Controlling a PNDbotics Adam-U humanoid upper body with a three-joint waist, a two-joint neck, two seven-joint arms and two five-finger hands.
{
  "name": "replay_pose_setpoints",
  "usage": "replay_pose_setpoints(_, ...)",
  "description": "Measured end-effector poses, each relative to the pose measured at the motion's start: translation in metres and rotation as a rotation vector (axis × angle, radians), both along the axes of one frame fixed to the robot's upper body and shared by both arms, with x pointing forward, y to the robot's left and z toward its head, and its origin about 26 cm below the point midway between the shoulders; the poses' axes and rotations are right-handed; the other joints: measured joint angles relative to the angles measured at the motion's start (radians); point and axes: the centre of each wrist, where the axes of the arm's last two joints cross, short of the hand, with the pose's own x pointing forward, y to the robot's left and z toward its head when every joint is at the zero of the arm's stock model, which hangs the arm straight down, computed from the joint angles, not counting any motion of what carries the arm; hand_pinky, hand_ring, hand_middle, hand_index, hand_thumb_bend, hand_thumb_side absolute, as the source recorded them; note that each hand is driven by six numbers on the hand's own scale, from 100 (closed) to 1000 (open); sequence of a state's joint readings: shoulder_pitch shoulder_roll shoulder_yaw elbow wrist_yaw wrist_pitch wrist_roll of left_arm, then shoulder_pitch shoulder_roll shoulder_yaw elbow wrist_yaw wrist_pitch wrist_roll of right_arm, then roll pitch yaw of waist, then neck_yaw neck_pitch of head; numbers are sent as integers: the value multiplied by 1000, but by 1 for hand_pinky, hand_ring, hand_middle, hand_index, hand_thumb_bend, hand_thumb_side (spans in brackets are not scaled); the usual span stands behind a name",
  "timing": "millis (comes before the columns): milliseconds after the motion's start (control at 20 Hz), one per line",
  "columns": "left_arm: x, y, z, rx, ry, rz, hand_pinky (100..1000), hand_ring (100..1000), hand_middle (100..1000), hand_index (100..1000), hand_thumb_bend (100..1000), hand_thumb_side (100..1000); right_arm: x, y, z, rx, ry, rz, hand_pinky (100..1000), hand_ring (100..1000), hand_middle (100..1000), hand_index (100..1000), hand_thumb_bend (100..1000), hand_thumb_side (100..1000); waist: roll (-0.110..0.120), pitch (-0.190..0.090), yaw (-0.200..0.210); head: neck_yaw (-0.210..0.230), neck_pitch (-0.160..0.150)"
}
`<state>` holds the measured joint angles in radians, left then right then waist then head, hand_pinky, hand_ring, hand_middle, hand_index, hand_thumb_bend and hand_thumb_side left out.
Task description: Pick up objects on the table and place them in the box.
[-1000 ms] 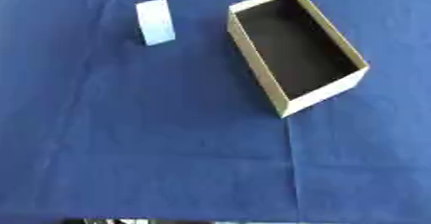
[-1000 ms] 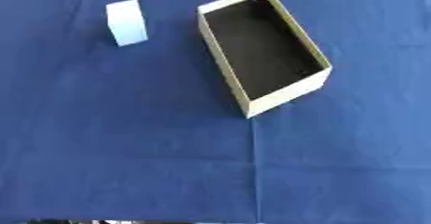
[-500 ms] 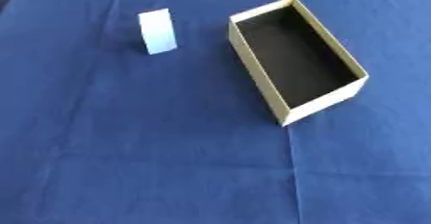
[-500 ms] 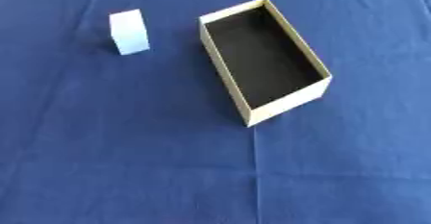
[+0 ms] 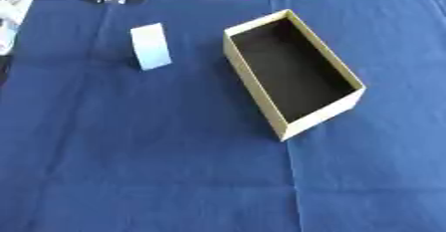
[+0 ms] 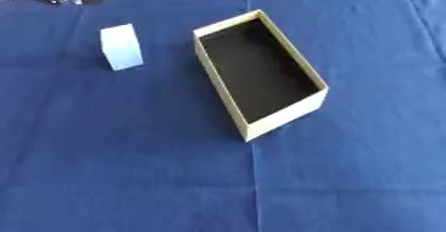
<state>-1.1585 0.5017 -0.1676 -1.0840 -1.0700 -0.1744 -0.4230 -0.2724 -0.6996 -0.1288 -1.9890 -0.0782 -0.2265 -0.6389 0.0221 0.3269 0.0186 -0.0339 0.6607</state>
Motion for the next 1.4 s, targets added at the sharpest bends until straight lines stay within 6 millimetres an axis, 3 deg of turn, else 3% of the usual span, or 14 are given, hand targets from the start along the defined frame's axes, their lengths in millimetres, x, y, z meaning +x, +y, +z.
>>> replay_pose_setpoints(600,6,-8,-8,79,375,35,864,979,918,1000,928,706,0,1,-1,-7,16,6,688,775,696,821,100,949,0,0,-6,4,-2)
replay_pose_setpoints(800,5,-10,-5,69,445,94,832,946,838,1000,883,682,0,1,-1,-9,20,6,689,776,696,820,100,950,0,0,-6,7,-2)
replay_pose_setpoints(1050,9,-16,-8,52,463,183,819,973,884,1000,866,668,1,2,-1,-12,24,8,689,774,693,818,100,950,0,0,-12,15,-2)
replay_pose_setpoints(1400,15,-26,-21,20,478,203,834,948,902,1000,841,559,1,3,-1,-17,27,13,690,771,685,816,100,952,1,0,-22,25,-2)
